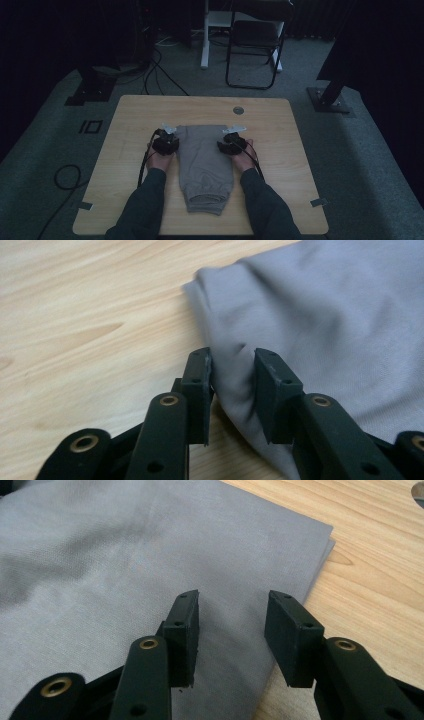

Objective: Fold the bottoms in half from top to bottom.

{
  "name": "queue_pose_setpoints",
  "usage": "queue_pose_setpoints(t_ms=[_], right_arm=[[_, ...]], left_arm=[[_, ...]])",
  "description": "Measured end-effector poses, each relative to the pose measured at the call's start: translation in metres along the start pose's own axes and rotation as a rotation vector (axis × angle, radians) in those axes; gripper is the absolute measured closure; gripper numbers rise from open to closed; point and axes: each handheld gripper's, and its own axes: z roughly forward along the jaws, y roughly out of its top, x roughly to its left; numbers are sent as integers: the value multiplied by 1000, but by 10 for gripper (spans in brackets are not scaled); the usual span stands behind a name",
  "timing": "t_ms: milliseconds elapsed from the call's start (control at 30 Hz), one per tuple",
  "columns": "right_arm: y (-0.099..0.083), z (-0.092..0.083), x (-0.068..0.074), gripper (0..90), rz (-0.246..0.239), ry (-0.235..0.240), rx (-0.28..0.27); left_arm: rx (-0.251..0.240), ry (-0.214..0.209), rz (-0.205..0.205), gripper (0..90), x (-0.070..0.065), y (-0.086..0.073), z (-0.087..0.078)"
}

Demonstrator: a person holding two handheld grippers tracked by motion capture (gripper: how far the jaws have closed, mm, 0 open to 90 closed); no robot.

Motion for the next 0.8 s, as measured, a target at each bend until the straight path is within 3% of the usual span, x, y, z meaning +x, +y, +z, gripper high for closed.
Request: queue_pose_setpoints(t_ms=[133,333,567,667,800], right_arm=[[-1,-1,-2,580,3,9,-1],[-1,-1,-4,595,12,18,1],[-1,-1,-6,613,18,24,4],[-1,-1,-5,621,16,23,1],[-2,-1,-5,635,14,25,-6]], left_arm=[[8,-1,-25,689,11,-6,-2],[-33,-5,-71,667,21,-2,-10],[-72,-33,-51,653,24,19,-9],[-66,-31,-5,653,21,28,-2],[-41,-36,2,655,19,35,11]])
